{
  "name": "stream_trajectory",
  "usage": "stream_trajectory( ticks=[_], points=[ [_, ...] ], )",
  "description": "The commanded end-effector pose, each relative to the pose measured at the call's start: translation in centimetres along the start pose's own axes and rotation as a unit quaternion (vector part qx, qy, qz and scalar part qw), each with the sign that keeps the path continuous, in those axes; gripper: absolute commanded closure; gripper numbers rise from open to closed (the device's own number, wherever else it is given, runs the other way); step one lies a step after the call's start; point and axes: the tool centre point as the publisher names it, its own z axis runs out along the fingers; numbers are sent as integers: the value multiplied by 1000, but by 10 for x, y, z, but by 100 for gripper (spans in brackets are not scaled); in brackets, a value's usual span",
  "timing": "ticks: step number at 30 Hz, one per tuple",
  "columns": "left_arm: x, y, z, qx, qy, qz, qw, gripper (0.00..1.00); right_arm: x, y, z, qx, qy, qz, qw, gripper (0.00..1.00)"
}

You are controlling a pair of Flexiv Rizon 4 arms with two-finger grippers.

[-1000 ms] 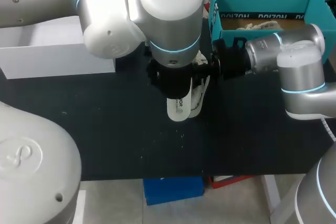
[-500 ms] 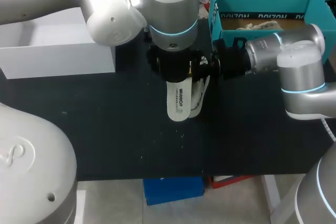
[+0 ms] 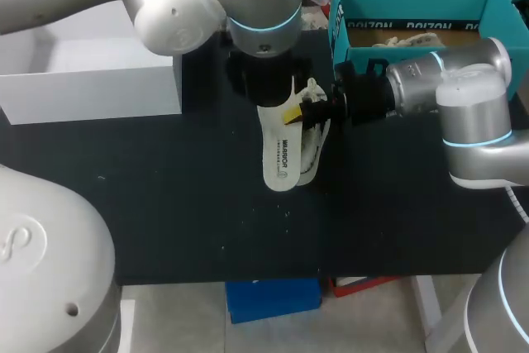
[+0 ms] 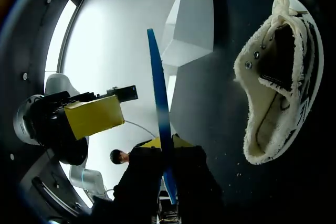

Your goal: Take the shoe out of the shoebox, open the shoe tongue, remove and reinsert the insole, then place the shoe into the shoebox

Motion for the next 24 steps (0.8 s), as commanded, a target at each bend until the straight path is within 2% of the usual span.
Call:
stream_trajectory(
  ticks=[1,6,11,24],
  points=[
    [1,13,8,4,0,-2,1000,0,0,1,0,1,-1,1,1000,100],
    [3,21,8,3,0,-7,1000,0,0,1,0,1,-1,1,1000,100],
    [4,19,4,1,-6,-9,1000,0,0,1,0,1,-1,1,1000,100],
    [7,-33,-9,12,-11,-3,1000,0,0,1,0,1,-1,1,1000,100]
  ],
)
